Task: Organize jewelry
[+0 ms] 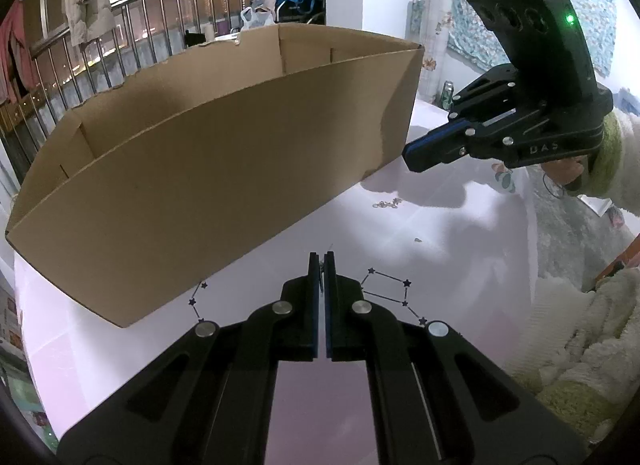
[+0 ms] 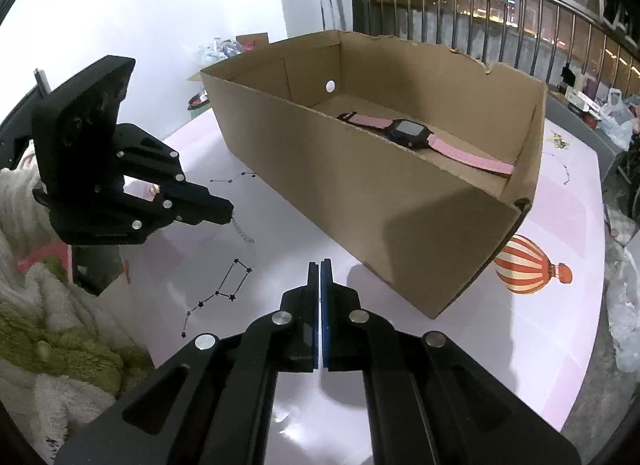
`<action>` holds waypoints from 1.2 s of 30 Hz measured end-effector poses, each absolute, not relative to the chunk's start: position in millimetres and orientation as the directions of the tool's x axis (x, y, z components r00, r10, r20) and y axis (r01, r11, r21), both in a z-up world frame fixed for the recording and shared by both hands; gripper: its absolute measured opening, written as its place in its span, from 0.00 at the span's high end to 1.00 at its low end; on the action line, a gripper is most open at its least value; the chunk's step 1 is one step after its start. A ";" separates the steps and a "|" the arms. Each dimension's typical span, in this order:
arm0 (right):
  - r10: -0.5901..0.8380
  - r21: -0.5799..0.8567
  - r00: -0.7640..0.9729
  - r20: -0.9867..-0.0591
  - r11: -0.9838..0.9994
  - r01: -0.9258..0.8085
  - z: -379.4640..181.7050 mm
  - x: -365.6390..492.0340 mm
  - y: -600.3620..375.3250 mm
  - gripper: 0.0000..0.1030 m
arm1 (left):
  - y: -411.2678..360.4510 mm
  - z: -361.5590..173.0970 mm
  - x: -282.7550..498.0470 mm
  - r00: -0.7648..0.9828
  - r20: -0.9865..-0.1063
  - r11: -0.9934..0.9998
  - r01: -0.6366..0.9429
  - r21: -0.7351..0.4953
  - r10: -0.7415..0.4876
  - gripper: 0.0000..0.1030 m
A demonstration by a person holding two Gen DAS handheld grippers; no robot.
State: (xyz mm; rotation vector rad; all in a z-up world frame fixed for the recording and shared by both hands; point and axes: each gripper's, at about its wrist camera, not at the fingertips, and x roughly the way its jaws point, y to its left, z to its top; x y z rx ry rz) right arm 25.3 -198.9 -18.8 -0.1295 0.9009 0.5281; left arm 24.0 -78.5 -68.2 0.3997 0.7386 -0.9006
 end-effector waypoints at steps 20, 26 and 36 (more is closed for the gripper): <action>0.345 0.080 0.452 -0.823 0.857 -0.509 -47.8 45.1 -185.1 0.96 | -79.4 -73.3 30.3 0.393 -0.736 0.581 0.814 0.000 -0.551 0.99; 0.382 0.136 0.461 -0.801 0.867 -0.480 -47.5 42.0 -194.9 0.99 | -80.5 -74.6 31.7 0.392 -0.735 0.584 0.812 -0.006 -0.553 0.99; 0.403 0.158 0.496 -0.770 0.872 -0.463 -28.7 28.7 -209.2 0.99 | -78.8 -71.8 29.9 0.399 -0.728 0.584 0.812 -0.002 -0.557 0.99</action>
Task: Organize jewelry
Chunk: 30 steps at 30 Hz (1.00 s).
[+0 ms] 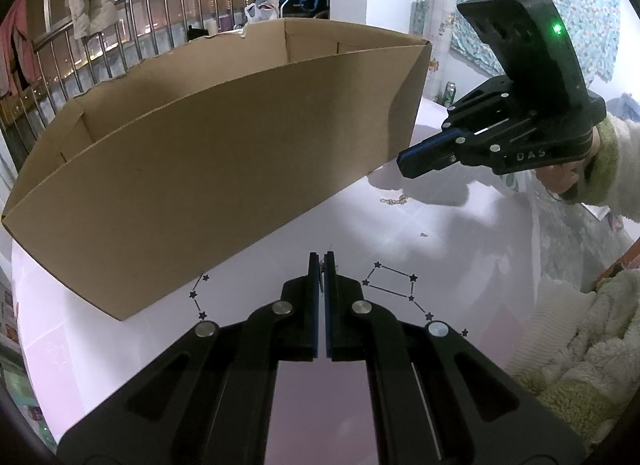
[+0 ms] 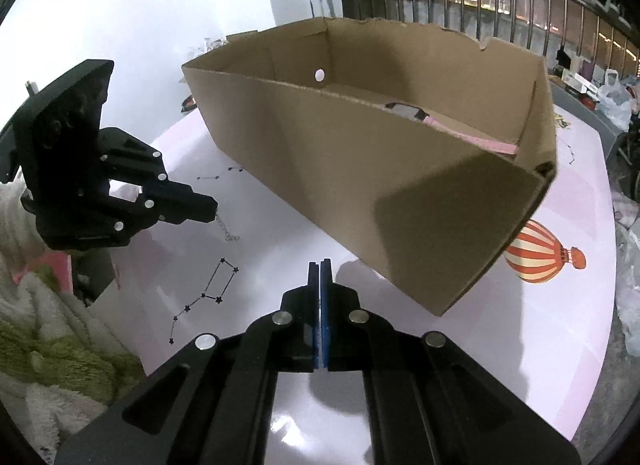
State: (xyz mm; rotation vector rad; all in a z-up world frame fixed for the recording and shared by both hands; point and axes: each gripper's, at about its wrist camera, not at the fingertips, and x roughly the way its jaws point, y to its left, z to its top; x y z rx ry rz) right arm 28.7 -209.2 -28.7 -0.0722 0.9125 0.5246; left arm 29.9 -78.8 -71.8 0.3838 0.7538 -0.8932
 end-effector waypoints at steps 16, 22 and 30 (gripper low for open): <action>0.343 0.164 0.429 -0.836 0.902 -0.400 -48.3 25.7 -205.7 0.86 | -75.6 -74.2 32.5 0.396 -0.733 0.592 0.806 -0.011 -0.553 0.99; 0.336 0.141 0.453 -0.826 0.900 -0.412 -50.0 35.8 -193.2 0.86 | -76.1 -76.0 34.7 0.395 -0.737 0.598 0.801 -0.015 -0.548 0.99; 0.294 0.055 0.501 -0.814 0.898 -0.437 -51.7 37.4 -176.2 0.87 | -77.5 -78.3 37.3 0.392 -0.743 0.600 0.800 -0.016 -0.542 0.99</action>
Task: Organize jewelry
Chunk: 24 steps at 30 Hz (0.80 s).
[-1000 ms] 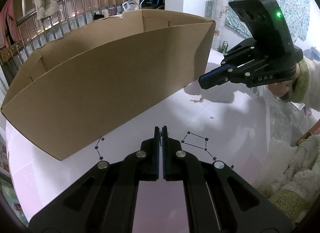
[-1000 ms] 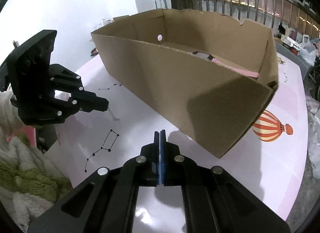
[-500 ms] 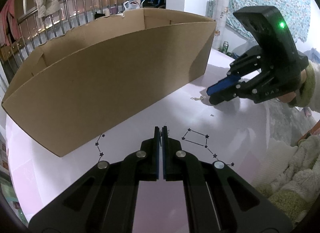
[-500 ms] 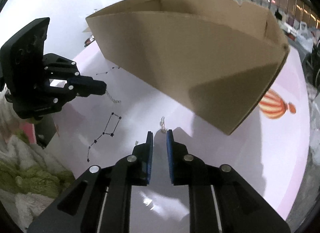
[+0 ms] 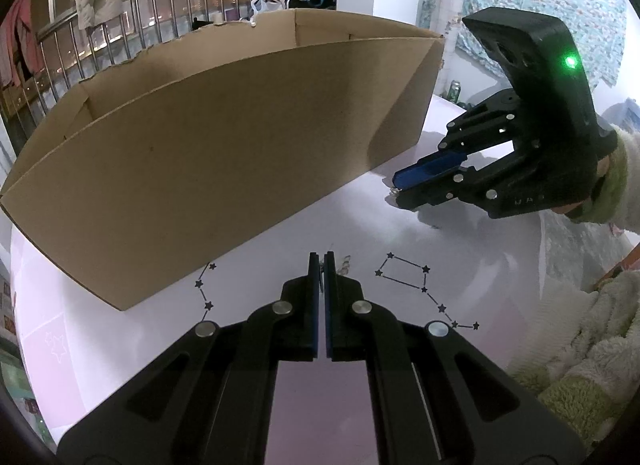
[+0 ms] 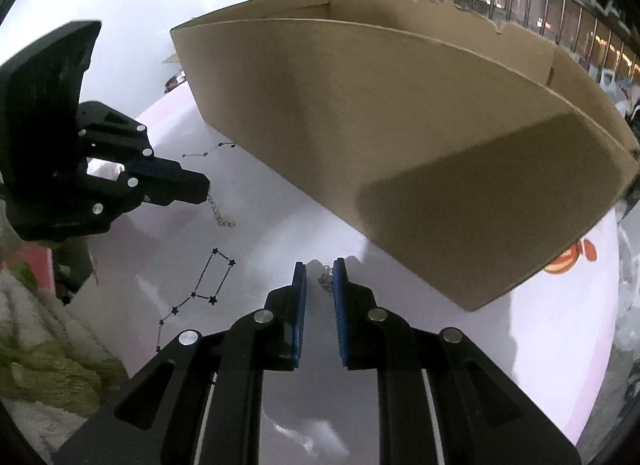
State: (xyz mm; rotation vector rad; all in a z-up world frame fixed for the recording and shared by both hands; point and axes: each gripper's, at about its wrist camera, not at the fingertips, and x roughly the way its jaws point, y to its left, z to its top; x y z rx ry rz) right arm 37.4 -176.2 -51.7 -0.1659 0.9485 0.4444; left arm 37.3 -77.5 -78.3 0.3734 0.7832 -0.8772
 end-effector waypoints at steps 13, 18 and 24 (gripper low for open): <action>0.360 0.122 0.507 -0.783 0.888 -0.443 -51.8 39.5 -184.9 0.99 | -82.3 -76.8 34.9 0.397 -0.740 0.600 0.800 -0.012 -0.543 0.99; 0.374 0.133 0.534 -0.759 0.891 -0.434 -41.7 36.2 -189.6 0.99 | -79.1 -74.2 32.1 0.403 -0.734 0.598 0.802 -0.005 -0.547 0.99; 0.381 0.132 0.562 -0.734 0.892 -0.432 -27.7 33.4 -190.7 0.99 | -77.3 -69.0 28.9 0.414 -0.725 0.599 0.801 0.003 -0.551 0.99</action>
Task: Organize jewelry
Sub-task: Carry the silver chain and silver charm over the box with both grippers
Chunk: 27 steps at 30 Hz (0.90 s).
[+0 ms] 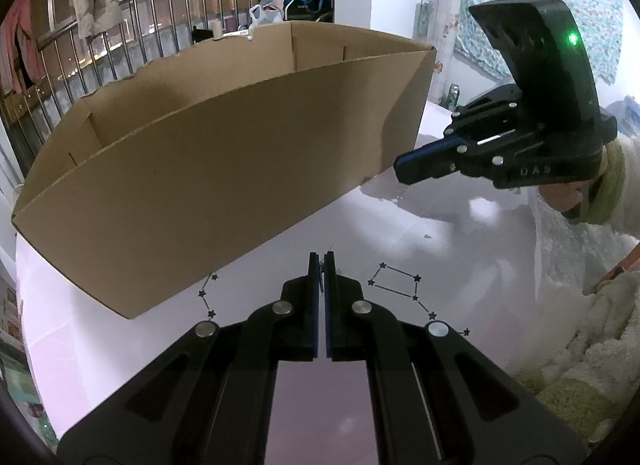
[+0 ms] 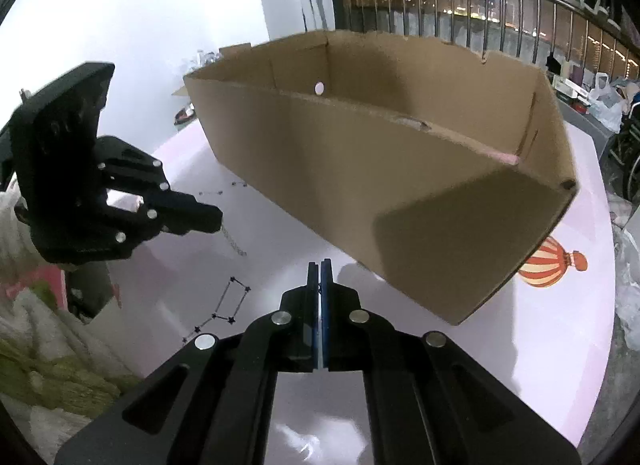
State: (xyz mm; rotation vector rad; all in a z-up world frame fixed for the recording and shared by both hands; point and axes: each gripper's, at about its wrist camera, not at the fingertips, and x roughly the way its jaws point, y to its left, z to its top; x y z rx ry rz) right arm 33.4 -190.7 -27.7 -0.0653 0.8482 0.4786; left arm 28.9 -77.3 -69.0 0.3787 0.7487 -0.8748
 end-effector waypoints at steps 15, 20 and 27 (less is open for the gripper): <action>0.404 0.104 0.654 -0.640 0.888 -0.447 31.6 14.1 -192.7 0.99 | -60.6 -15.6 7.1 0.468 -0.643 0.589 0.807 0.032 -0.607 0.99; 0.422 0.061 0.721 -0.550 0.881 -0.469 76.4 14.8 -197.7 0.99 | -56.1 26.6 10.5 0.468 -0.588 0.570 0.822 0.015 -0.660 0.99; 0.433 0.032 0.763 -0.480 0.878 -0.478 106.0 44.7 -209.3 0.99 | -62.7 70.0 47.5 0.484 -0.529 0.570 0.821 -0.001 -0.697 0.99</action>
